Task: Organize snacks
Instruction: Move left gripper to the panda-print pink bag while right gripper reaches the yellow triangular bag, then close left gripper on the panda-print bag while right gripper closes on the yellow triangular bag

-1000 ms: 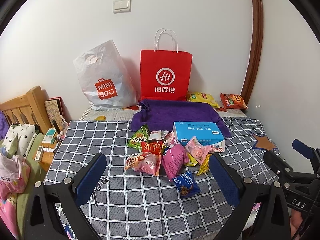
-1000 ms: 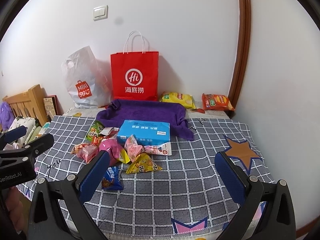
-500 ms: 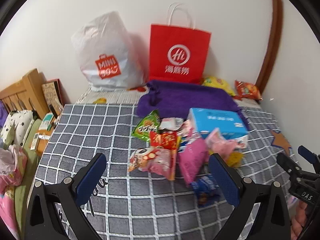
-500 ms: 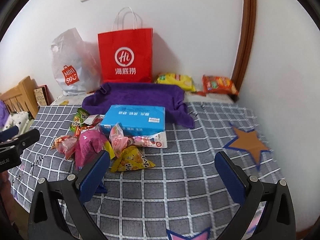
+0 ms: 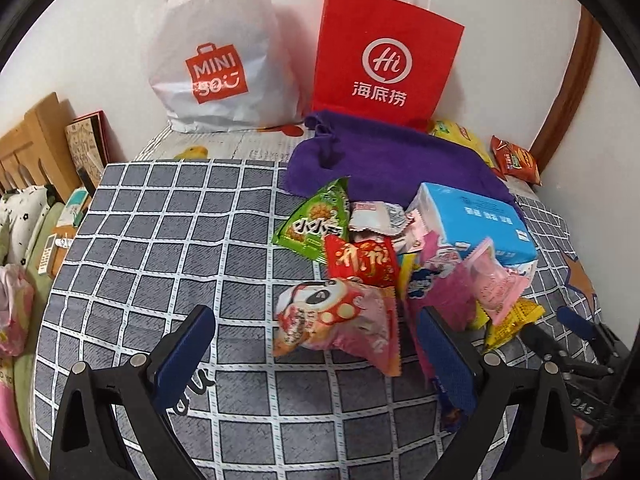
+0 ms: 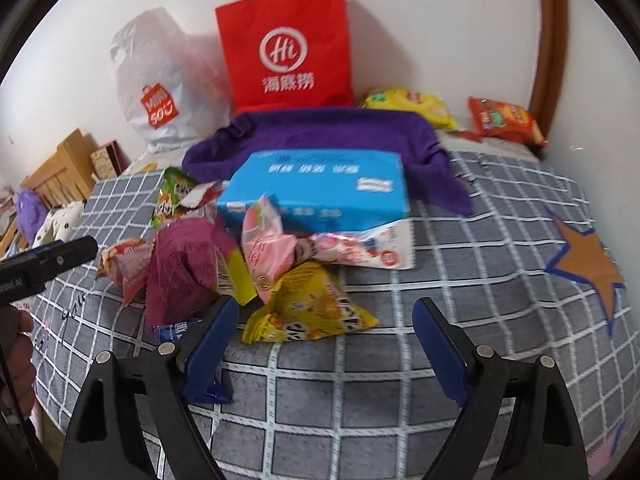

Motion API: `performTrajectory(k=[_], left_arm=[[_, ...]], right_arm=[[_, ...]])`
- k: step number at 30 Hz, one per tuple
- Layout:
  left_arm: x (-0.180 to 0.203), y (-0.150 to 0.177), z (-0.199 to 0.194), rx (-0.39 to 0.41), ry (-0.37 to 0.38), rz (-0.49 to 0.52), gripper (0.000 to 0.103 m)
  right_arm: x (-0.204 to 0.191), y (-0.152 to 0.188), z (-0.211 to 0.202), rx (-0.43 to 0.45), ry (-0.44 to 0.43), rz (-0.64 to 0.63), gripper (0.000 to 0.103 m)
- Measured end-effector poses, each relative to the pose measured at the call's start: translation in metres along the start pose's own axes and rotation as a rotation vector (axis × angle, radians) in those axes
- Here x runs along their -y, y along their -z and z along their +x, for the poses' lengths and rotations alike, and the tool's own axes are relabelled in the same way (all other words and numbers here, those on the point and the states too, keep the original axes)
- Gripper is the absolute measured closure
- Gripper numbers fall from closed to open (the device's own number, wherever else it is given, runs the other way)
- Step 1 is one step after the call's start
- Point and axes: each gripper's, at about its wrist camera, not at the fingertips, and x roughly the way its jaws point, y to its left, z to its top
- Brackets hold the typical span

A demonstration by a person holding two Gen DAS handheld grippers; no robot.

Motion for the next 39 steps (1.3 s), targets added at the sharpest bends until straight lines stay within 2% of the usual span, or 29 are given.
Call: performTrajectory(k=[4,8,10,18,22,25,28,30,32,35,39], left_arm=[[-0.009,0.001,0.007,-0.012,-0.011,-0.001,0.003],[-0.014,0.003,0.016,-0.026,-0.001,-0.003,0.003],[-0.012,0.003,0.020,-0.032,0.011,0.010,0.003],[0.009,0.000,0.050,-0.094,0.003,0.056,0.003],[0.017,0.004,0.062,-0.112,-0.004,0.072,0.005],[0.018,0.006,0.068,-0.118,-0.013,0.072,0.011],[0.016,0.006,0.069,-0.119,-0.005,0.059,0.023],[0.015,0.006,0.070,-0.128,0.013,0.059,0.039],[0.014,0.007,0.069,-0.130,0.030,0.057,0.043],[0.010,0.007,0.066,-0.121,0.050,0.059,0.047],[0.006,0.007,0.060,-0.111,0.061,0.056,0.048]], right_arm=[[-0.003,0.001,0.022,-0.038,0.007,-0.014,0.022],[0.001,0.003,0.037,-0.059,-0.010,-0.008,0.023],[0.000,0.003,0.040,-0.063,-0.017,-0.023,0.030],[0.009,0.007,0.028,-0.060,-0.019,-0.080,0.049],[0.022,0.011,0.025,-0.056,-0.005,-0.073,0.050],[0.028,0.014,0.028,-0.047,-0.022,-0.050,0.049],[0.028,0.016,0.037,-0.060,0.034,-0.049,0.050],[0.027,0.018,0.042,-0.057,0.064,-0.060,0.054],[0.026,0.018,0.041,-0.049,0.039,-0.058,0.064],[0.026,0.017,0.037,-0.032,0.038,-0.065,0.065],[0.026,0.017,0.035,-0.026,0.042,-0.072,0.067]])
